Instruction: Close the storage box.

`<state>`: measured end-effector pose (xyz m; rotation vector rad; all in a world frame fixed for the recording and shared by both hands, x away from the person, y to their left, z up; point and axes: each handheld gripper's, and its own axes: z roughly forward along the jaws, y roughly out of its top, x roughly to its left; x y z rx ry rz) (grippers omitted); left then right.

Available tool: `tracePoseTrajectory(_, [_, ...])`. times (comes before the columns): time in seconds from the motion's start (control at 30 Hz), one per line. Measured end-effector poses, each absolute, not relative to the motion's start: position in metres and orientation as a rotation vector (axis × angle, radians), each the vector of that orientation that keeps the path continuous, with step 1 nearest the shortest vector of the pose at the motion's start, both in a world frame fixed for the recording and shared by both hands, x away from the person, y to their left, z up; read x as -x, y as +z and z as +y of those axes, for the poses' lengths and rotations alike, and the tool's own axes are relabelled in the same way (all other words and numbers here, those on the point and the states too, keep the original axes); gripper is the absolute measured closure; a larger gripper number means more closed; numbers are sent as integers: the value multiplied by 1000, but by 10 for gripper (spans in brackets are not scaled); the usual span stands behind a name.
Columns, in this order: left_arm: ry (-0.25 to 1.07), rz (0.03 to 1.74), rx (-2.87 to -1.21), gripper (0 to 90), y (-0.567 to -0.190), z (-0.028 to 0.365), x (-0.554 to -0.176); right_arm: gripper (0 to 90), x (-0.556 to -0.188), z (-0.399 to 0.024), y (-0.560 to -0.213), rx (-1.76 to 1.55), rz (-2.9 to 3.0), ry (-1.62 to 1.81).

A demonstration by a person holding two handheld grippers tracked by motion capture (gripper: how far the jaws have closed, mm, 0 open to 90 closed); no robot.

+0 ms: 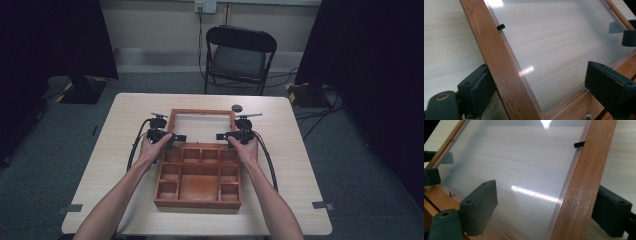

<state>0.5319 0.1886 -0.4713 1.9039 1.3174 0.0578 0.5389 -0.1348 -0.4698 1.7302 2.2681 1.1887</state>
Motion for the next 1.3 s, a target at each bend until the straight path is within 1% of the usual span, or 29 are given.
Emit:
tracePoseTrajectory(0.03, [76,1314,-1904,154,-468,190,-532,137,-538,-134,-466,-1708,2261,1179])
tracePoseTrajectory(0.1, [89,1308,-1906,178,-467,191,-531,152,-536,-133,-463,-1690,2253,1178])
tracePoseTrajectory(0.13, [109,1304,-1906,185,-464,190,-530,161,-536,-133,-462,-1687,2244,1183])
tracePoseTrajectory(0.37, [129,1268,-1905,196,-456,192,-528,178,-532,-136,-454,-1680,2218,1230])
tracePoseTrajectory(0.53, [162,1247,-1893,232,-447,194,-523,191,-528,-138,-443,-1653,2189,1280])
tracePoseTrajectory(0.67, [176,1233,-1877,273,-439,197,-519,239,-522,-141,-434,-1635,2170,1308])
tracePoseTrajectory(0.73, [203,1232,-1864,322,-437,198,-516,260,-519,-143,-430,-1655,2151,1319])
tracePoseTrajectory(0.8, [213,1221,-1855,342,-435,198,-514,278,-516,-144,-427,-1644,2150,1309])
tracePoseTrajectory(0.87, [221,1214,-1849,366,-433,199,-511,320,-510,-147,-424,-1626,2143,1315])
tracePoseTrajectory(0.97, [228,1208,-1855,389,-431,199,-510,332,-507,-149,-423,-1615,2137,1322])
tracePoseTrajectory(1.1, [247,1208,-1850,404,-429,198,-508,334,-503,-149,-420,-1609,2129,1325])
tracePoseTrajectory(1.3, [246,1201,-1849,426,-426,199,-506,375,-500,-150,-419,-1593,2115,1318])
